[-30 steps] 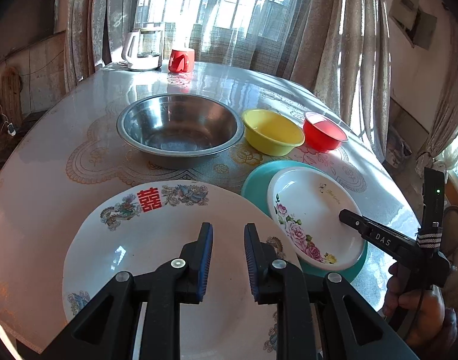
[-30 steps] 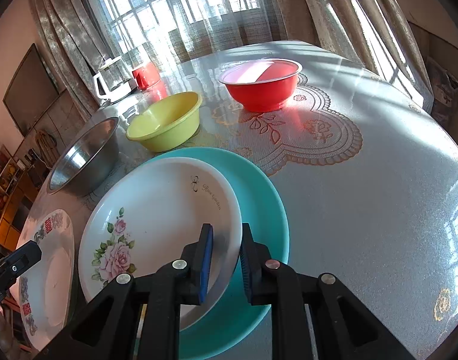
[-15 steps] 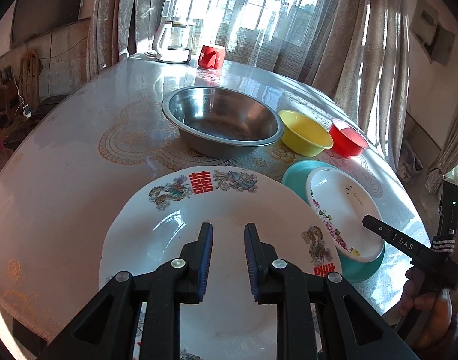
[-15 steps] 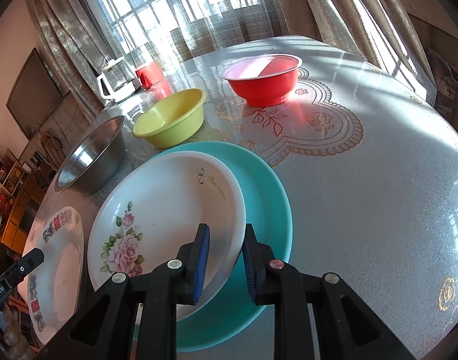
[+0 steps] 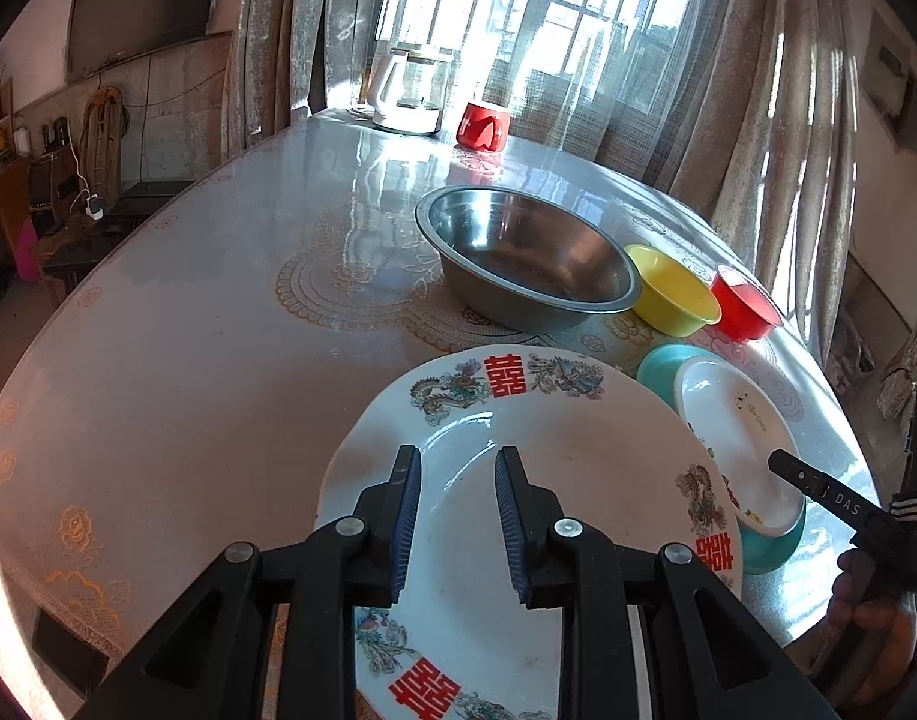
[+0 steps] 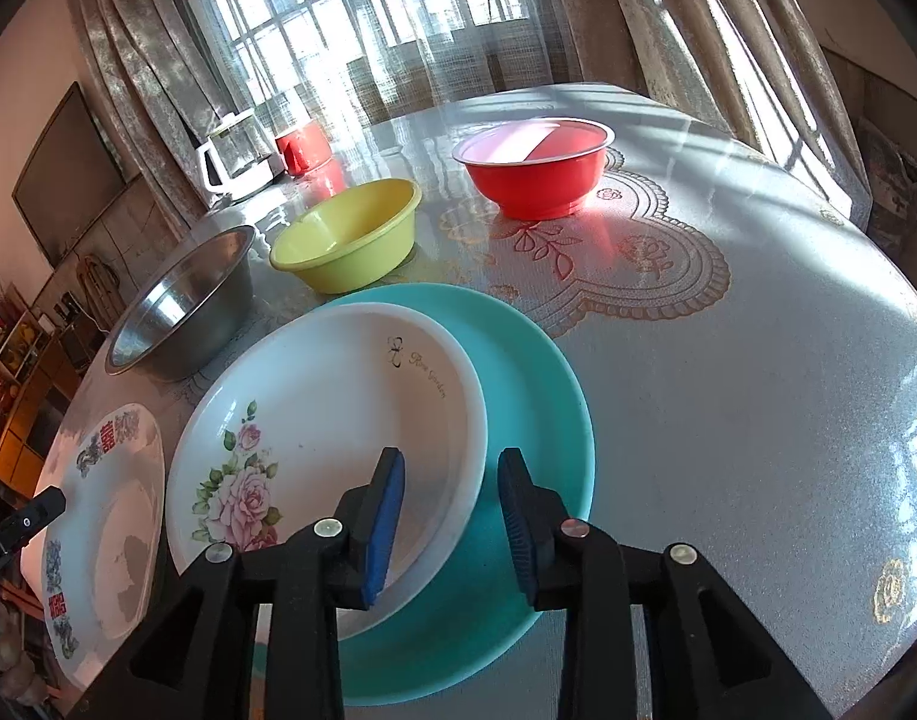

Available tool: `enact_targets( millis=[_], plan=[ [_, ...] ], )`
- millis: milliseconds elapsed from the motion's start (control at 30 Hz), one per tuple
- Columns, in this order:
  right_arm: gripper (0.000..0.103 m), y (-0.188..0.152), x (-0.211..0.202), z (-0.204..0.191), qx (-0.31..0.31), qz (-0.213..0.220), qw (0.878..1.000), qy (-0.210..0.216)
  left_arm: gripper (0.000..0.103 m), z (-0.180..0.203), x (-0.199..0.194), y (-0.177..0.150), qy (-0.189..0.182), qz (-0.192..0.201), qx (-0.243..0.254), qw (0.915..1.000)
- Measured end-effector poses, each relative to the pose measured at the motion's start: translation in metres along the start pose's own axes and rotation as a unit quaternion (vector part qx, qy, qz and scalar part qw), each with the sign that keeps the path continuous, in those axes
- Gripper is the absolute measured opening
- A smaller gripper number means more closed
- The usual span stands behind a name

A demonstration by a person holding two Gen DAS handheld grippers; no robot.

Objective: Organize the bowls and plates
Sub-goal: 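Grasp the rim of the large red-character white plate with the left tool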

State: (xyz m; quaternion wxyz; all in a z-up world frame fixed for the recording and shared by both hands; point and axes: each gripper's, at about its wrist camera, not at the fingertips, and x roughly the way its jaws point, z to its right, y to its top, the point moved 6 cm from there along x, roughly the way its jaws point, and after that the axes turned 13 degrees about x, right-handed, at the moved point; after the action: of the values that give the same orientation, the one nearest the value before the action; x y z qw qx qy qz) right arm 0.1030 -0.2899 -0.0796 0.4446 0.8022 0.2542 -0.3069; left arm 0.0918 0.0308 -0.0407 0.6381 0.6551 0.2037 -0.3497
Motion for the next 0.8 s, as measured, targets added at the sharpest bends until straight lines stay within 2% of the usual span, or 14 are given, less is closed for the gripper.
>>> enact_targets(
  millis=[200,267,367,433,500,600,667,800],
  plan=[
    [0.037,-0.001,-0.007,0.006,0.007,0.012,1.0,-0.012,0.028,-0.022,-0.006,-0.006,0.019,0.008,-0.011,0.9997],
    [0.038,0.002,-0.014,0.01,0.013,0.026,0.999,-0.016,0.032,-0.03,-0.01,-0.006,0.032,0.01,-0.017,0.9993],
    [0.039,0.008,-0.027,0.012,0.022,0.044,0.999,-0.005,0.035,-0.036,-0.015,-0.006,0.021,0.021,-0.029,0.9992],
    [0.039,0.01,-0.035,0.007,0.028,0.044,0.998,0.027,0.035,-0.04,-0.015,-0.006,0.027,0.021,-0.031,0.9989],
    [0.039,0.007,-0.042,-0.006,0.026,0.018,0.995,0.1,0.035,-0.043,-0.014,-0.007,0.028,0.019,-0.035,0.9988],
    [0.039,-0.008,-0.049,-0.034,0.005,-0.044,0.976,0.215,0.035,-0.045,-0.01,-0.011,0.028,0.012,-0.035,0.9989],
    [0.039,-0.024,-0.05,-0.055,-0.018,-0.089,0.959,0.269,0.035,-0.047,-0.006,-0.014,0.025,0.005,-0.042,0.9988],
    [0.039,-0.054,-0.041,-0.08,-0.056,-0.143,0.947,0.281,0.035,-0.048,0.0,-0.019,0.018,-0.008,-0.051,0.9985]
  ],
)
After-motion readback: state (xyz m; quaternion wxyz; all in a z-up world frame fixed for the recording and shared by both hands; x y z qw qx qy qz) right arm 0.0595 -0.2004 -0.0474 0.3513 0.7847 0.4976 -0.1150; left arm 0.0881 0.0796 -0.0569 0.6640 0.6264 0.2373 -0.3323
